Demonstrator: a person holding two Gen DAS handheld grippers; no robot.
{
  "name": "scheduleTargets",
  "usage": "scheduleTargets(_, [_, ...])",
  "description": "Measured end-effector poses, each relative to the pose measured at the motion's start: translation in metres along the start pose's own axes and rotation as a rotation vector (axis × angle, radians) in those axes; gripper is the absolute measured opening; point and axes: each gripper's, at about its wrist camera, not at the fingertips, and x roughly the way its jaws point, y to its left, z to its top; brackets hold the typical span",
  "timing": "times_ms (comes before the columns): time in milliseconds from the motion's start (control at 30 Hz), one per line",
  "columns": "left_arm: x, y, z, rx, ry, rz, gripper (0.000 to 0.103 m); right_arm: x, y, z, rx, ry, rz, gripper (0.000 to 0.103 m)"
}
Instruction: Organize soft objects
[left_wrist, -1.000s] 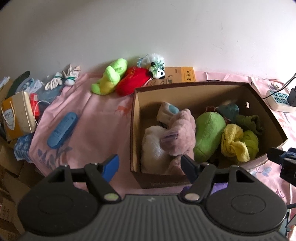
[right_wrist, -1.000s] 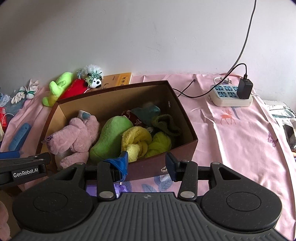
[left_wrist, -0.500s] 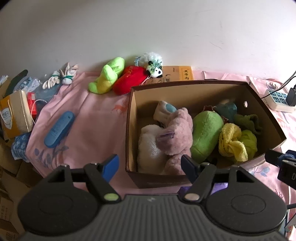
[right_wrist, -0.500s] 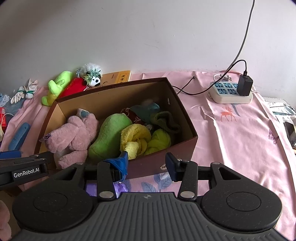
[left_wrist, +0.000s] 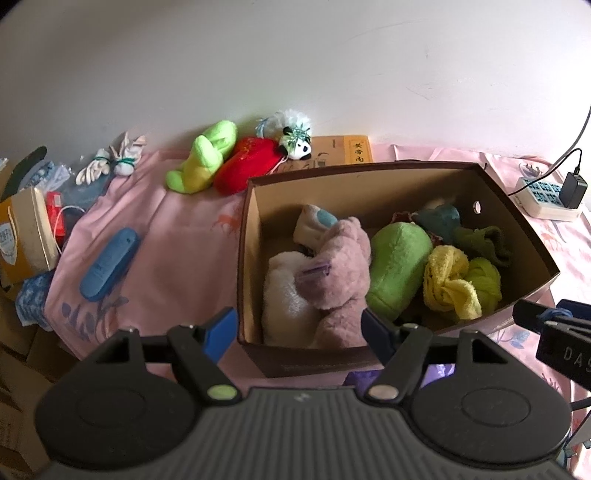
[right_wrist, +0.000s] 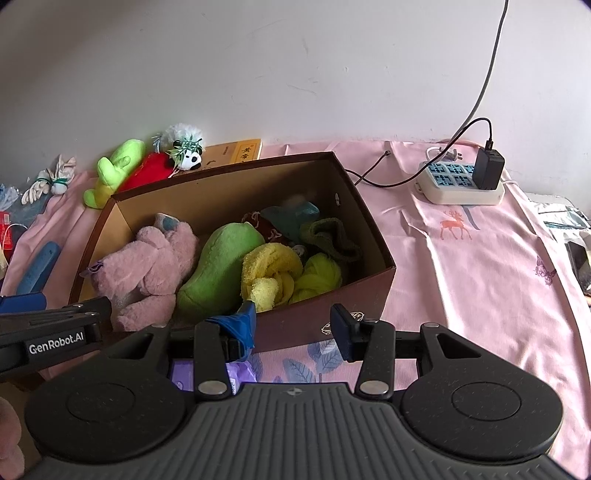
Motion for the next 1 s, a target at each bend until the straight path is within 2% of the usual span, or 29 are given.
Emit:
scheduleTargets(400, [-0.0021, -0.0014, -0.0009, -0.003, -0.005, -0.008, 0.074, -0.0013, 0.0009, -0.0009, -0.001, -0.001, 0.001, 0.028])
scheduleTargets(1000, [-0.0098, -0.0012, -0.0017, -0.001, -0.052, 0.008, 0.073, -0.0055, 0.004, -0.0009, -0.007, -0.002, 0.001, 0.028])
